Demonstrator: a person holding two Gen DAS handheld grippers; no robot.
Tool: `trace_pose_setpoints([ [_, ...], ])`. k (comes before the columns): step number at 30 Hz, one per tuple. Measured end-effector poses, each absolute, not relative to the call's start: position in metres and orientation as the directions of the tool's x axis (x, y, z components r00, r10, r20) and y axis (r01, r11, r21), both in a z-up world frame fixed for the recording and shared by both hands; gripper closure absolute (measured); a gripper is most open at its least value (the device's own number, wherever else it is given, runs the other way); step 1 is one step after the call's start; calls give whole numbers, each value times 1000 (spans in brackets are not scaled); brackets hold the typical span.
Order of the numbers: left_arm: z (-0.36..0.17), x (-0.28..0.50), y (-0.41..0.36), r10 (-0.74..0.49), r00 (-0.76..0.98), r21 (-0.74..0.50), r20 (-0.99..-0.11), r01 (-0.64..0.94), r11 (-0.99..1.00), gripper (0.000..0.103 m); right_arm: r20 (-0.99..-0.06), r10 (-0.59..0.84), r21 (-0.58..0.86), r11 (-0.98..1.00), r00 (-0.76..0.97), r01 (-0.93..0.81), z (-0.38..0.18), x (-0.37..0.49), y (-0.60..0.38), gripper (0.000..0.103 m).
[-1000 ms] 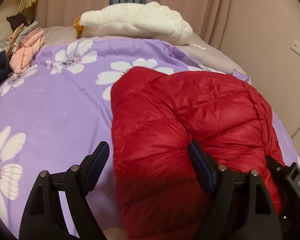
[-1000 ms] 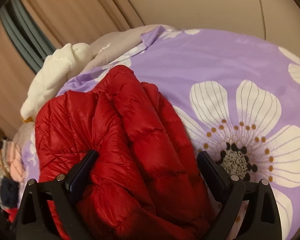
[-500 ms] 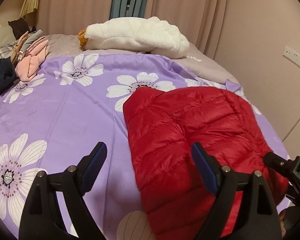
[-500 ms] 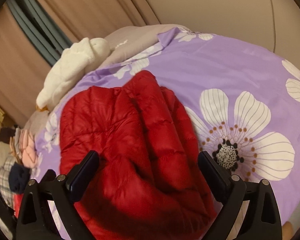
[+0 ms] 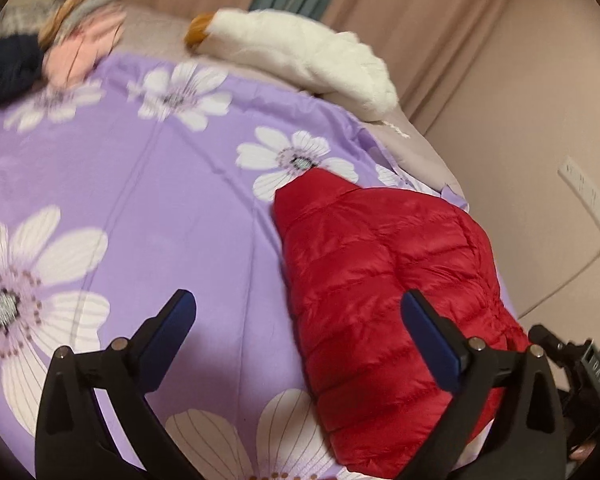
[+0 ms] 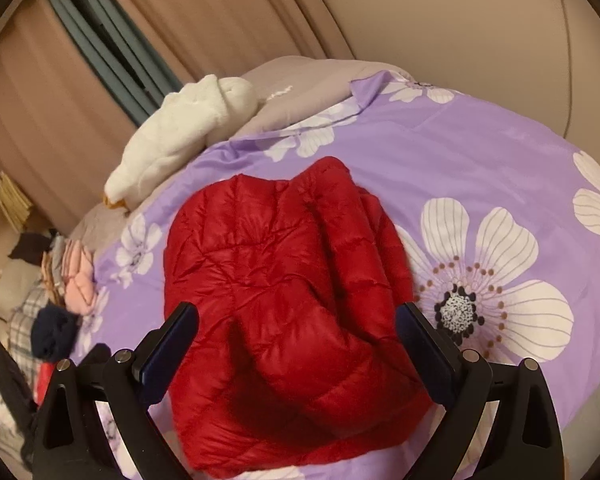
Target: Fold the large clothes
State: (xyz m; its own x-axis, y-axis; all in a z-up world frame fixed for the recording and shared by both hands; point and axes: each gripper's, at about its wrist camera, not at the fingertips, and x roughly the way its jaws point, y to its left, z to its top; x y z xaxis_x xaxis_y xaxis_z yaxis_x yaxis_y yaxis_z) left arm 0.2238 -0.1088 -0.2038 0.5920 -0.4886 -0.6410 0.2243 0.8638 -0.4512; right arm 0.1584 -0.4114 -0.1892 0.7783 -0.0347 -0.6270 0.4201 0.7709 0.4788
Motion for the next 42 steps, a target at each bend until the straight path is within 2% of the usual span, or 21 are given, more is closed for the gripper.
trace_pose_setpoints([
  [7,-222,231,-114,-540,496,-454,-680,293,841,0,-624,33,551,727,781,410,-203,160,-432,5],
  [11,-241,240,-125,-652,385,-579,-654,299,758,0,-633,117,609,686,765,399,-224,170,-444,5],
  [15,-263,257,-137,-696,337,-672,-634,204,712,0,-616,221,690,616,756,381,-250,180,-456,5],
  [19,-291,276,-157,-790,193,-781,-582,141,609,0,-598,307,729,591,740,344,-271,189,-465,4],
  [21,-301,283,-163,-818,165,-814,-552,109,571,0,-588,334,752,562,737,345,-282,191,-469,3],
  [23,-299,287,-169,-820,184,-814,-542,130,567,0,-536,411,814,483,738,323,-301,195,-472,2],
  [25,-296,289,-181,-822,172,-805,-542,172,567,0,-502,400,828,480,767,291,-305,192,-469,2],
  [29,-296,295,-200,-841,134,-814,-524,211,541,3,-535,346,775,564,771,284,-298,197,-450,3],
  [30,-296,296,-201,-841,143,-814,-522,211,542,7,-533,339,773,567,776,283,-297,197,-449,4],
  [35,-288,295,-212,-810,181,-769,-557,255,586,22,-469,376,822,518,799,238,-301,182,-453,32],
  [37,-272,289,-217,-783,233,-725,-576,296,622,28,-425,388,855,470,818,221,-302,175,-455,37],
  [42,-238,270,-229,-740,313,-624,-595,400,671,29,-367,406,881,439,837,173,-297,168,-455,41],
])
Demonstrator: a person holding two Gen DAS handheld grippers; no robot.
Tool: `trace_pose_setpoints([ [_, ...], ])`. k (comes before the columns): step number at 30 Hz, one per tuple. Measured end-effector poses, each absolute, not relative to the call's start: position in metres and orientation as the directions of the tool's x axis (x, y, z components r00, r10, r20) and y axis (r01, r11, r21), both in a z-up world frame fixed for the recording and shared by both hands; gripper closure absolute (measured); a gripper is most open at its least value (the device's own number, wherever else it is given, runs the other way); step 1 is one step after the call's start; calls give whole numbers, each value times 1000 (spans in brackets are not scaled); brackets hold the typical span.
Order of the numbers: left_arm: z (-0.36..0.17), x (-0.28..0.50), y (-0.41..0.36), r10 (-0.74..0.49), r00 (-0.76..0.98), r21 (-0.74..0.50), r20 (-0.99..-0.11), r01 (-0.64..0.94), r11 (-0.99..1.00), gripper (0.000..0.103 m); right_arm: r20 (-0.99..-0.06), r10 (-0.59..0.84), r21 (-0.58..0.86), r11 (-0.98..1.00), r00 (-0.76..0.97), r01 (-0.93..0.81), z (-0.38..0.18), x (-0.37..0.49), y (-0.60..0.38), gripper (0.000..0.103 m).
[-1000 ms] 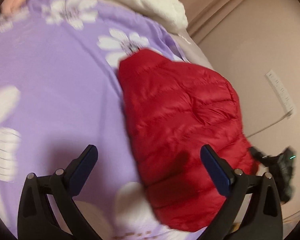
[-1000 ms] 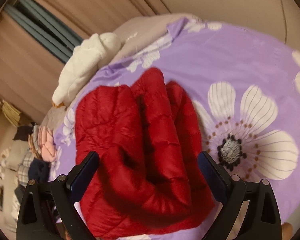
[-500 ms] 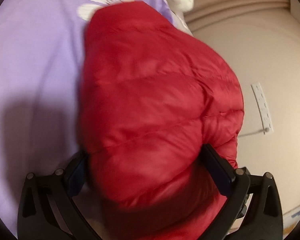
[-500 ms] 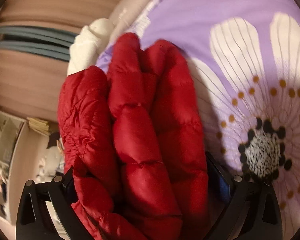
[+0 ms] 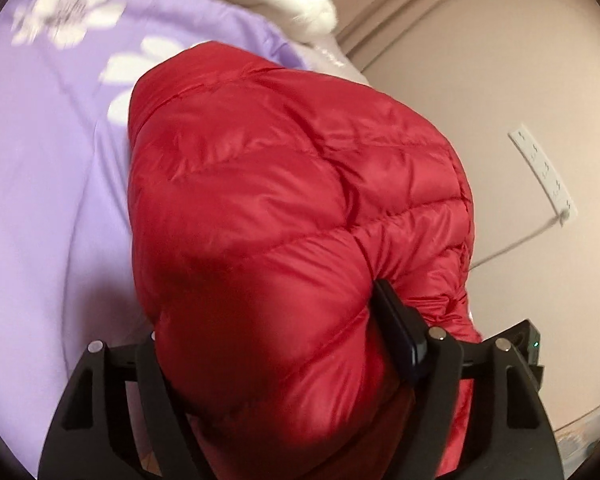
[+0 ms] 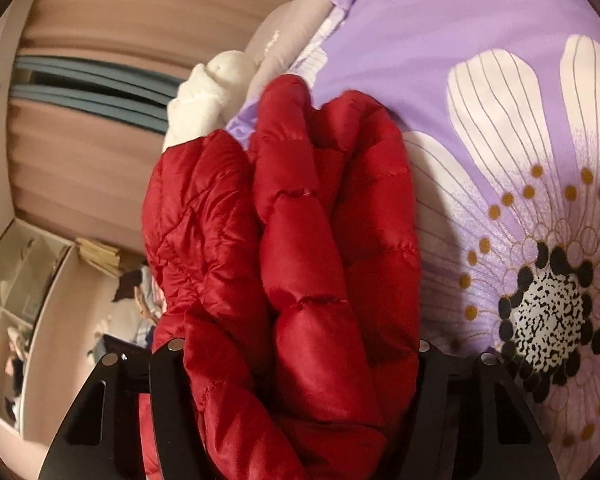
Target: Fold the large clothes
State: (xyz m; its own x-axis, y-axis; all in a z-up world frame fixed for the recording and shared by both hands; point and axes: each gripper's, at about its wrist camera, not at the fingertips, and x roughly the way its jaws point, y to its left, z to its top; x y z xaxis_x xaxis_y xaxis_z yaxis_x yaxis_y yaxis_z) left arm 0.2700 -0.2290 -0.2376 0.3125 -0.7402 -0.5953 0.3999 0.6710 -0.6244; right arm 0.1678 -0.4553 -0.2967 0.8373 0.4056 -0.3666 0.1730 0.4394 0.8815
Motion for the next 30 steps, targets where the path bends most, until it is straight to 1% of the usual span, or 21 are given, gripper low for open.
trace_pose_setpoints([
  [2,-226,267,-226,-749,319,-628,-581,409,662,30,-319,423,903,406,848,137,-295,160,-455,41],
  [5,-205,259,-221,-755,346,-617,-557,437,655,30,-302,417,895,433,857,105,-277,150,-448,41],
  [9,-167,247,-208,-779,388,-608,-492,487,627,30,-252,399,881,471,882,39,-237,133,-441,41],
  [13,-115,232,-197,-804,418,-590,-422,547,594,30,-205,373,845,534,905,-29,-187,116,-430,41],
  [17,-79,213,-172,-809,453,-568,-373,578,586,30,-157,367,811,577,917,-92,-143,108,-417,41],
  [19,-64,207,-163,-802,477,-552,-359,584,595,30,-145,373,800,590,916,-113,-131,107,-412,41],
  [24,-44,194,-138,-792,505,-540,-343,584,606,30,-128,390,784,602,912,-148,-113,120,-397,41],
  [30,-41,188,-117,-782,530,-535,-329,578,617,30,-113,415,772,608,903,-183,-109,125,-391,41],
])
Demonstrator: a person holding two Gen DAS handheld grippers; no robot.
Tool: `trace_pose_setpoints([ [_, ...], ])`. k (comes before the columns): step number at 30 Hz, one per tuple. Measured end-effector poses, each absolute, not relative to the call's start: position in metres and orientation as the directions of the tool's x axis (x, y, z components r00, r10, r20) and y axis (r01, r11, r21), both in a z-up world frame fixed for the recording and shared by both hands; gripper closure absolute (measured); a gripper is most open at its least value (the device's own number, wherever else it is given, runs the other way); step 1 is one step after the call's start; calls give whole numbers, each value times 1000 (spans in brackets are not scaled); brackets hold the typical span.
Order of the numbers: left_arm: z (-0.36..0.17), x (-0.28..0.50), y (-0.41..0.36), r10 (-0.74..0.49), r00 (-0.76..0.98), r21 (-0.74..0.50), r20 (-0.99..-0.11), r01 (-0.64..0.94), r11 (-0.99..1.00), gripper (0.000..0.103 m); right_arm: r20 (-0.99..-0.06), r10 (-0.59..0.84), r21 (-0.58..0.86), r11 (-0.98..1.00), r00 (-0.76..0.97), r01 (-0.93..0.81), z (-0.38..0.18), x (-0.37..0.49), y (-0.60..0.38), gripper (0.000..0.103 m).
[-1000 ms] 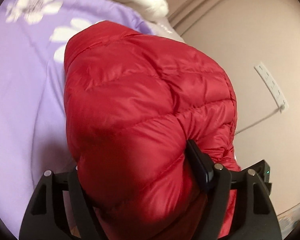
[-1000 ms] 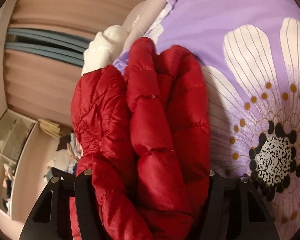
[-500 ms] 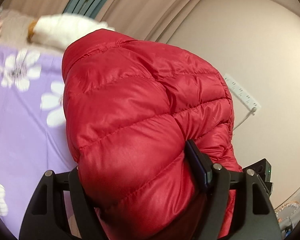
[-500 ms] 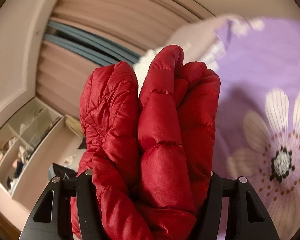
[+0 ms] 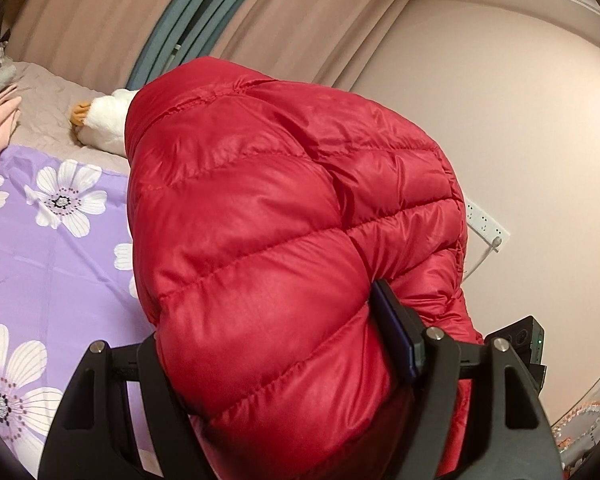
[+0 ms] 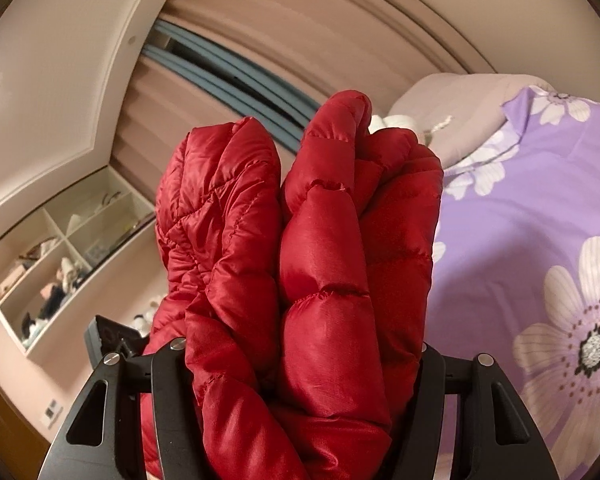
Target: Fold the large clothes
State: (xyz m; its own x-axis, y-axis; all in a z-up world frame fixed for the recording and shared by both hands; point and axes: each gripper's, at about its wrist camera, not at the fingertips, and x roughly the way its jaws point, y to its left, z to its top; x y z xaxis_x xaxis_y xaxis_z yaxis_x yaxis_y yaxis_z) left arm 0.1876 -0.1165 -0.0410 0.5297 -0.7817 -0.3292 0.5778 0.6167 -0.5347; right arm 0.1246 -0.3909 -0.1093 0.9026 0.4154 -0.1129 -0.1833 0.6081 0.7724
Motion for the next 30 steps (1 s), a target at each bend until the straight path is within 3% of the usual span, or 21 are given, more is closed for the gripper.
trace_pose_setpoints([
  [30,-13,159,42,-604,735,-538,-308,389,748,29,-104,647,721,572,755,-391,-79,181,-270,41],
])
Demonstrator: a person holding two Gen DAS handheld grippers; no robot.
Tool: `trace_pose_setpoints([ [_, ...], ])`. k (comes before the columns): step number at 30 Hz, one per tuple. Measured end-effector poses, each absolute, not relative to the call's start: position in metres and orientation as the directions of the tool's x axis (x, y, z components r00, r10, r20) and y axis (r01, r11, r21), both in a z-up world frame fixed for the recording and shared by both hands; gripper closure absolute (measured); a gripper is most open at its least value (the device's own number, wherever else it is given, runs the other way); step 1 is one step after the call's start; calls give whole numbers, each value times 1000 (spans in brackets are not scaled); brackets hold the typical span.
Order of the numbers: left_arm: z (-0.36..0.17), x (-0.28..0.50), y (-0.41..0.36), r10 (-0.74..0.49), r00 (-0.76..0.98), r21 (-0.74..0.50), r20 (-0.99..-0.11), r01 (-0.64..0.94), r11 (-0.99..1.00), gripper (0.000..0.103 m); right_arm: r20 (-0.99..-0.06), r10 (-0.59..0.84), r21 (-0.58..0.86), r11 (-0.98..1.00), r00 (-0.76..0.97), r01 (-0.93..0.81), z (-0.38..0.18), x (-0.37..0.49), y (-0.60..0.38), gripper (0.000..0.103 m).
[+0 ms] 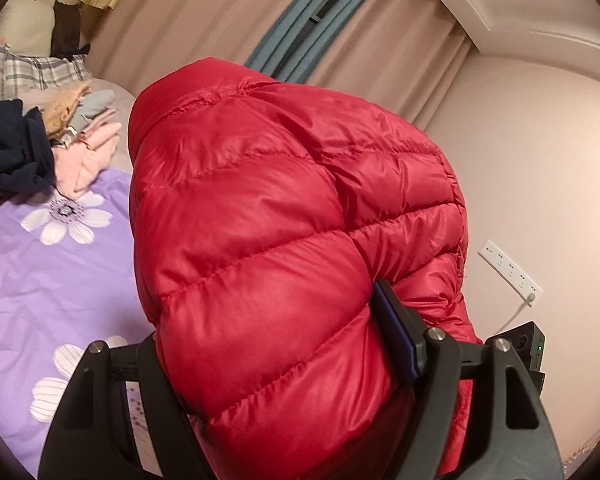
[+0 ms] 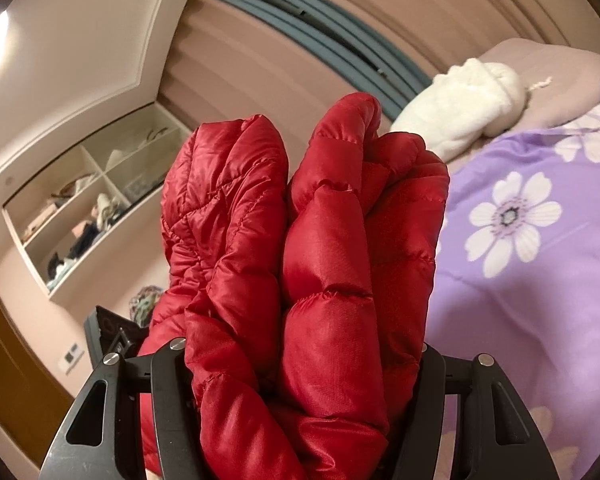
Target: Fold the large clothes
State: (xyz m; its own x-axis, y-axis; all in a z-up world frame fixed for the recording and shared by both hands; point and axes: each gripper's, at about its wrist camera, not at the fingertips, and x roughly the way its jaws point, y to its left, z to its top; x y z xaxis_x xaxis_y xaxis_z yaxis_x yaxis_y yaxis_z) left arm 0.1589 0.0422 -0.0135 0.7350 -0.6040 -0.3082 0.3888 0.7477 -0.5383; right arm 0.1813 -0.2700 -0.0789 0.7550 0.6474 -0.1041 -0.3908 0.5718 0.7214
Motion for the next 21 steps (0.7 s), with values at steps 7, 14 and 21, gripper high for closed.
trace_pose_setpoints([
  [7,-14,184,52,-591,739,-543,-324,366,755,29,-117,664,725,565,738,-393,-78,200,-260,41],
  [14,-30,218,47,-607,722,-559,-332,367,743,28,-157,636,706,607,756,-364,-78,219,-258,41],
  [21,-57,266,23,-629,683,-569,-371,368,735,28,-202,611,724,619,766,-303,-96,249,-277,41],
])
